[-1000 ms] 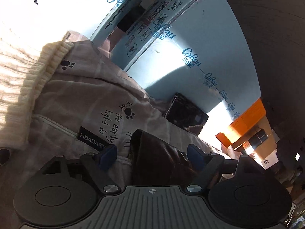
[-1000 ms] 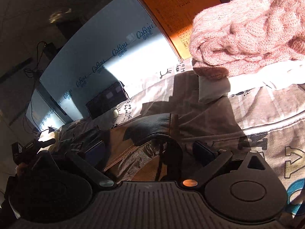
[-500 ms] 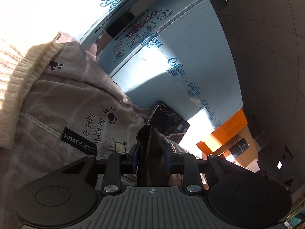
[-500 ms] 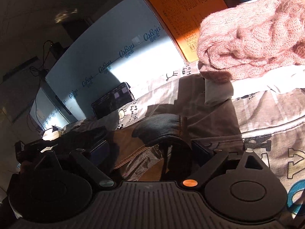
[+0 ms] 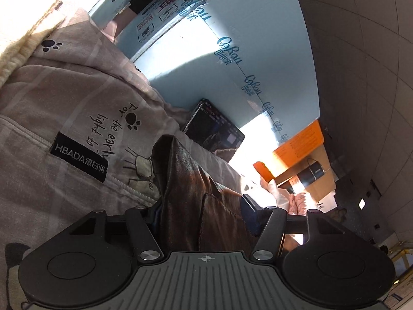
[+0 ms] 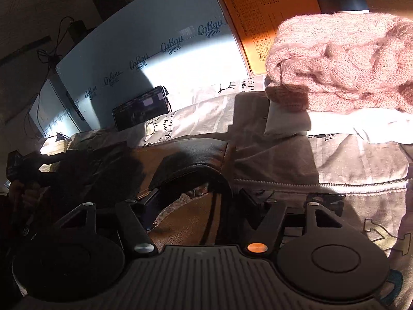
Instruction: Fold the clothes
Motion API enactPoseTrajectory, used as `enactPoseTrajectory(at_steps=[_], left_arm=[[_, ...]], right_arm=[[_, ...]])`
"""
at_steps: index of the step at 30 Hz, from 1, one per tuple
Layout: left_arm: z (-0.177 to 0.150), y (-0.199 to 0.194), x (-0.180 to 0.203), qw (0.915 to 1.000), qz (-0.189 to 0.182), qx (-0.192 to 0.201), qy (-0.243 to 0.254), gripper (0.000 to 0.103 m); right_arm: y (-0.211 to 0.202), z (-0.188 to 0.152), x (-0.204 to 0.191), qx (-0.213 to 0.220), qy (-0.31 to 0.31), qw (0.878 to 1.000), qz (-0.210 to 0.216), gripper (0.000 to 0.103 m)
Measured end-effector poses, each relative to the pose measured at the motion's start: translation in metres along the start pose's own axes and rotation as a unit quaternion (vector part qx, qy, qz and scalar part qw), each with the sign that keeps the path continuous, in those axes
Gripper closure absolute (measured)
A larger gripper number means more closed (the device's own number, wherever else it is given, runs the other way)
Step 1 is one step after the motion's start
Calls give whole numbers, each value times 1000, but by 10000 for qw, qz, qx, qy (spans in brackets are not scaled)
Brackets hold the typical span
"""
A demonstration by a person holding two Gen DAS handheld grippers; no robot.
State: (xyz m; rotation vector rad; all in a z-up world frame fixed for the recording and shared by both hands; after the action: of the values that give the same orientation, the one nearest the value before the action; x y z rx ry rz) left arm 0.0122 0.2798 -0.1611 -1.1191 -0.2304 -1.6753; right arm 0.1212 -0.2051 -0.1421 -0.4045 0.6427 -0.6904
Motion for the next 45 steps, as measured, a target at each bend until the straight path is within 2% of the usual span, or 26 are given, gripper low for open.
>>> enactPoseTrajectory(at_steps=[2,3,5,7,8,9,11,14,19,22,23,25,26,27,28,29,30,31,33,36,38,43,45], left_arm=[[-1,0,1,9999,104,30,81,48],[-2,2,1,9993,305,44,203,65],[-4,4,1,9965,698,76,449,90],[-4,3,5,9927,955,193,714,98],[-4,2,8,9902,1080,254,847,100],[-3,0,13,9875,1181,343,983,100],[0,-2,23,9817,1361,506,1234,101],[7,-2,34,9778,1428,611,1407,101],[25,14,54,9716,1491,666,1714,101],[33,27,59,9678,1589,580,1864,100],[33,32,58,9670,1650,490,1879,99],[30,40,52,9644,1839,316,1876,93],[28,41,48,9639,1882,298,1861,92],[27,40,45,9636,1915,273,1845,89],[26,39,40,9627,1999,246,1808,85],[24,37,36,9617,2080,222,1774,77],[23,34,35,9607,2117,235,1778,70],[21,31,35,9605,2114,246,1792,69],[14,25,36,9600,2083,217,1856,56],[-4,18,41,9538,2121,-14,2127,44],[-15,15,44,9490,2170,-183,2278,44],[-29,-11,61,9417,2099,-7,2630,42],[-35,-26,72,9372,2040,153,2824,26]], right_arm=[[-1,0,6,53,119,9999,-21,60],[-1,1,6,64,107,9999,-67,63],[4,0,-4,-17,-294,9992,-256,70],[10,0,-15,-82,-757,9959,-491,83],[13,1,-20,-92,-998,9929,-636,92],[15,3,-23,-49,-1209,9891,-843,95],[17,7,-29,74,-1620,9779,-1318,96],[20,10,-35,217,-2139,9572,-1936,97],[22,19,-30,315,-2597,9308,-2552,97],[27,21,-24,199,-3132,9018,-2972,96],[30,20,-22,110,-3250,8960,-3024,95],[32,18,-17,0,-3289,8942,-3036,89],[31,17,-14,-8,-3268,8949,-3039,81],[28,17,-12,31,-3187,8982,-3029,69],[24,18,-10,84,-3087,9020,-3016,62],[18,18,-8,140,-2973,9073,-2972,52],[13,19,-9,210,-2845,9143,-2875,46],[6,21,-9,283,-2714,9215,-2764,44],[-7,20,-14,418,-2550,9318,-2551,30],[-25,17,-25,575,-2520,9354,-2414,21],[-33,15,-31,622,-2577,9318,-2479,20],[-54,3,-43,767,-2537,9327,-2445,19],[-63,-5,-54,848,-2635,9294,-2440,15]])
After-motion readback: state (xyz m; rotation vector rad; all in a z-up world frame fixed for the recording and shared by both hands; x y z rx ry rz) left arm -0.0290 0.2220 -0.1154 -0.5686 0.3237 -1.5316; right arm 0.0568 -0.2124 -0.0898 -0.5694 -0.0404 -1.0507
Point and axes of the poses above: each gripper's, at about its wrist camera, not at the fingertips, and y roughly the way its jaws point, x to its right, z to its top, the point moved 8 cm from there along y, roughly the way its jaws point, and after that the axes turned 3 degrees about -x, right-handed, at the moved point
